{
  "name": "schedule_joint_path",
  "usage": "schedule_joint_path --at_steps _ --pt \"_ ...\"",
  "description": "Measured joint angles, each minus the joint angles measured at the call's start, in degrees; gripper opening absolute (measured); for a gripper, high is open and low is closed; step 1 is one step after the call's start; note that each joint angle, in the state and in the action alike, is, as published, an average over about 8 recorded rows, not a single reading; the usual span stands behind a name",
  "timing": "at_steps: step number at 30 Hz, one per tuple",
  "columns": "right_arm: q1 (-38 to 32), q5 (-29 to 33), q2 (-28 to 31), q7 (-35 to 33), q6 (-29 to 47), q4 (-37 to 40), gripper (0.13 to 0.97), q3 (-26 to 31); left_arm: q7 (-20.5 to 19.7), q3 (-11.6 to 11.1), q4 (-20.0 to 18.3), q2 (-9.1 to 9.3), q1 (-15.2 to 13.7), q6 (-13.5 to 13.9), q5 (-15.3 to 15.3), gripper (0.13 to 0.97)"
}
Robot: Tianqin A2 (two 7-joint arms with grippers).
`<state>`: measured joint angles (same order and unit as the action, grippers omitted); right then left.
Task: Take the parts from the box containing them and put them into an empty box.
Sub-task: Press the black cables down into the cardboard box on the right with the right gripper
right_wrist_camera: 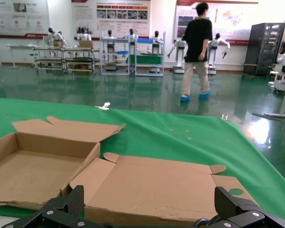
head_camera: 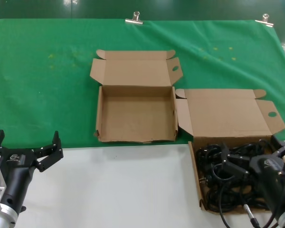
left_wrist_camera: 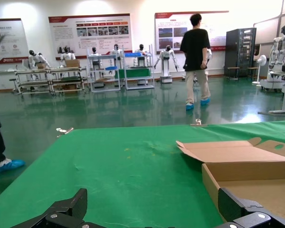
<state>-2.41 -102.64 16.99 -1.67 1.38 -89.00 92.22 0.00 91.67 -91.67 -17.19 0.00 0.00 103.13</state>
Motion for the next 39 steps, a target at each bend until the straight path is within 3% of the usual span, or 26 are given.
schedule_joint_path --at_steps 31,39 --pt "0.0 0.0 0.0 0.0 0.0 0.0 0.966 0.0 0.0 0.0 0.0 0.0 0.0 0.0 0.0 0.955" --pt "0.2 -0.74 0.56 0.82 -0.31 -0.26 0.966 0.47 0.0 0.0 0.0 0.0 0.0 0.0 0.0 0.886"
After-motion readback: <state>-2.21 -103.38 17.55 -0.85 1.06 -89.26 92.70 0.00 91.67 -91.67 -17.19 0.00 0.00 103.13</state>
